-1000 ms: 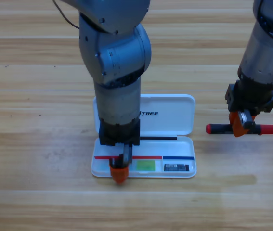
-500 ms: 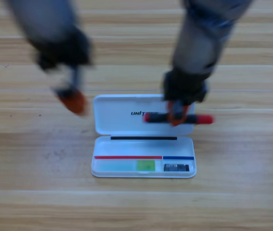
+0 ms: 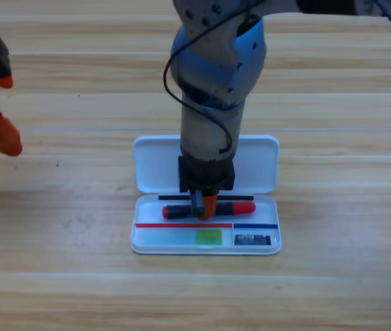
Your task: Clean up eraser and pencils
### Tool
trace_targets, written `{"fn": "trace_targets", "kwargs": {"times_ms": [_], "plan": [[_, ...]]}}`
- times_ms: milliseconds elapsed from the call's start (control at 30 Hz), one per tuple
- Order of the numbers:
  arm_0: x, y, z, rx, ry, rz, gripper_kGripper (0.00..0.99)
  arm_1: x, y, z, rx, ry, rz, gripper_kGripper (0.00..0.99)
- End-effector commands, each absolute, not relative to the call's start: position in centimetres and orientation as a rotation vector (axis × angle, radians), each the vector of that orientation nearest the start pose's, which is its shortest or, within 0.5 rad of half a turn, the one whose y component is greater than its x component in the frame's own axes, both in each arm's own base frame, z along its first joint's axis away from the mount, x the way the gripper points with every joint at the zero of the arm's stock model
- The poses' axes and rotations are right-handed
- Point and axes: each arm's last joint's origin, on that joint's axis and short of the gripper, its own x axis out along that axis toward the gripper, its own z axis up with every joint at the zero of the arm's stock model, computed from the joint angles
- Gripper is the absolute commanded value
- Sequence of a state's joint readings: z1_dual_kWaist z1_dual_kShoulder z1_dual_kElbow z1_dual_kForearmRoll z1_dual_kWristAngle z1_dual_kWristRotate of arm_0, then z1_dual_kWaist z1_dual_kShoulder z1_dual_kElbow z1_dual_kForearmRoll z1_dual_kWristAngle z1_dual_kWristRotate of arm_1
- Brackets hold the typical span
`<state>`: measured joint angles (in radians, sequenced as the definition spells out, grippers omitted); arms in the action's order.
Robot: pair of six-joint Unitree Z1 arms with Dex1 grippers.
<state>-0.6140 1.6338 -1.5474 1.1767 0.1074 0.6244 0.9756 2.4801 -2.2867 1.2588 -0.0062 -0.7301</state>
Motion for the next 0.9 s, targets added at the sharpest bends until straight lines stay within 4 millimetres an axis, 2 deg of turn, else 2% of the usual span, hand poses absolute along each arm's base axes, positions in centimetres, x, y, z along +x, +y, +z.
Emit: {"fn": "trace_targets", "kwargs": {"times_ms": [33, 100, 133, 167, 300, 467, 567, 667, 800, 833, 900], "plan": [[23.2, -15.2, 36.9, 0.979, 1.079, -0.819, 0.99, 28.3, 43.8, 18.4, -1.307, 1.082, 1.284, 0.087], [23.2, -15.2, 36.7, 0.98, 1.082, -0.82, 0.99, 28.3, 43.7, 18.8, -1.297, 1.079, 1.277, 0.6], [23.2, -15.2, 36.7, 0.982, 1.083, -0.821, 0.99, 28.2, 43.6, 19.2, -1.29, 1.077, 1.27, 0.795], [23.2, -15.2, 36.6, 0.98, 1.083, -0.82, 0.99, 28.2, 43.5, 19.6, -1.285, 1.071, 1.264, 0.854], [23.2, -15.2, 36.6, 0.98, 1.082, -0.82, 0.99, 27.5, 42.6, 22.6, -1.262, 1.05, 1.267, 0.91], [23.4, -15.3, 36.6, 0.979, 1.073, -0.816, 0.99, 25.1, 41.0, 28.4, -1.214, 1.002, 1.319, 0.919], [23.8, -15.4, 36.9, 0.974, 1.038, -0.799, 0.989, 23.3, 39.4, 31.6, -1.184, 0.984, 1.353, 0.933], [25.3, -15.2, 37.3, 0.954, 0.965, -0.765, 0.959, 21.4, 37.3, 34.4, -1.154, 0.957, 1.388, 0.933], [28.6, -15.4, 36.6, 0.911, 0.89, -0.753, 0.805, 19.3, 34.6, 37.3, -1.073, 0.934, 1.426, 0.953], [29.7, -15.6, 36.2, 0.896, 0.879, -0.757, 0.741, 18.8, 34.0, 38.0, -1.043, 0.918, 1.432, 0.959], [32.4, -15.8, 35.0, 0.887, 0.851, -0.812, 0.477, 17.9, 32.5, 39.1, -0.976, 0.873, 1.426, 0.96]]}}
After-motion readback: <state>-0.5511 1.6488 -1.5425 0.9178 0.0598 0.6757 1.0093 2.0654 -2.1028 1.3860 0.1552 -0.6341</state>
